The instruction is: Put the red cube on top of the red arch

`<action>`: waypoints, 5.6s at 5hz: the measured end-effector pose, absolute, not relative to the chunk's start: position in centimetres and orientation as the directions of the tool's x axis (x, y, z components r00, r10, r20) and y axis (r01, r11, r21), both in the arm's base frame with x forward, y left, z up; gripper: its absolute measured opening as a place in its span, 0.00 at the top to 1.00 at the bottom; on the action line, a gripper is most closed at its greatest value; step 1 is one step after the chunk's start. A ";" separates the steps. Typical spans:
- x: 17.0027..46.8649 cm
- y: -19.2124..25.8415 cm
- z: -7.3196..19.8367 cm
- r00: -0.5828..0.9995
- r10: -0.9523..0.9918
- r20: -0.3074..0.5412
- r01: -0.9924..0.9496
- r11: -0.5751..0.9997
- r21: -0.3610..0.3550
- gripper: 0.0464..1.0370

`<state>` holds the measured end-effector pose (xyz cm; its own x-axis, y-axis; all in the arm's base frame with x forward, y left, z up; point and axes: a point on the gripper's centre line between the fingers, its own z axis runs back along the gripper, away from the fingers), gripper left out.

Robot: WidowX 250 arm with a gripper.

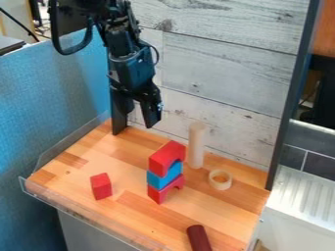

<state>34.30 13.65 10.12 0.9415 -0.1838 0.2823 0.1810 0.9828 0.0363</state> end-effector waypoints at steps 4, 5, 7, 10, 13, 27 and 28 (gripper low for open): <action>32.2 18.6 7.6 0.919 0.365 0.152 -0.380 0.921 0.086 0.04; 31.9 19.3 6.6 0.853 0.515 0.080 -0.521 0.846 0.114 0.04; 32.3 20.5 5.5 0.801 0.589 0.106 -0.596 0.801 0.054 0.04; 30.7 22.4 3.4 0.773 0.612 0.166 -0.616 0.787 -0.034 0.04; 30.2 20.6 0.9 0.603 0.780 0.165 -0.792 0.611 0.008 0.04; 32.7 17.6 10.0 0.911 0.356 0.210 -0.355 0.934 -0.041 0.47; 33.5 15.7 10.1 0.936 0.287 0.206 -0.285 0.958 -0.038 0.47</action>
<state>33.51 15.74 10.05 0.9355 0.2867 0.2063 -0.2851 0.9577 -0.0384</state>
